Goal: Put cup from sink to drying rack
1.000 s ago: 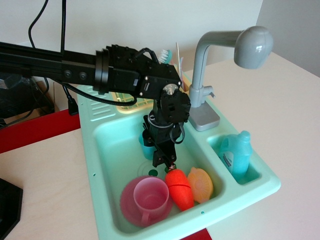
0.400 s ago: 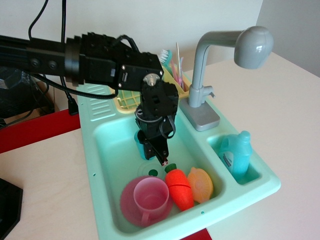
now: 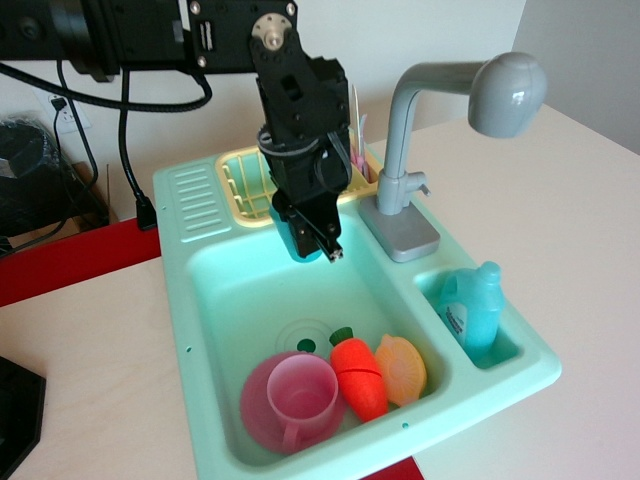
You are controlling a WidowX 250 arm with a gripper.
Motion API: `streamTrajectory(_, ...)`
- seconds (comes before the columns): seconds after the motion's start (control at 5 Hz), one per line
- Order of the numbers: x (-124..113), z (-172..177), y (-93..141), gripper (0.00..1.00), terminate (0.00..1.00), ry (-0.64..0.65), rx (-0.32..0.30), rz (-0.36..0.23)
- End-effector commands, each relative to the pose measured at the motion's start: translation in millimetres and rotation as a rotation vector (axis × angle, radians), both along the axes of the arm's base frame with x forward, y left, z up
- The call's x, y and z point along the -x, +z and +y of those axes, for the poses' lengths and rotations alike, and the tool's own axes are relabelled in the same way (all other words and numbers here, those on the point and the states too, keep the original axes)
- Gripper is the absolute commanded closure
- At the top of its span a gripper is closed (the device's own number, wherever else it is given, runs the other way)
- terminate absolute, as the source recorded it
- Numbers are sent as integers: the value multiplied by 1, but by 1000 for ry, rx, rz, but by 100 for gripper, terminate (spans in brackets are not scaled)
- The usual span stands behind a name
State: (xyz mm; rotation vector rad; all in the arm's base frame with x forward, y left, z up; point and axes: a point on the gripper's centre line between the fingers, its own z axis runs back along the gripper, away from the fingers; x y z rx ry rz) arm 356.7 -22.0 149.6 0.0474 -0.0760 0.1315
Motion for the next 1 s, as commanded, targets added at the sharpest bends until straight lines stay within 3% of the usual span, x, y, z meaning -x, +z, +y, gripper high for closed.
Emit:
streamTrajectory(0.0, -16, 43, 36, 100, 0, 61, -34, -103)
streamTrajectory(0.4, -29, 100, 26, 100, 0, 162, -55, -70)
streamTrajectory(0.8, -31, 111, -3, 100, 0, 188, -48, -18)
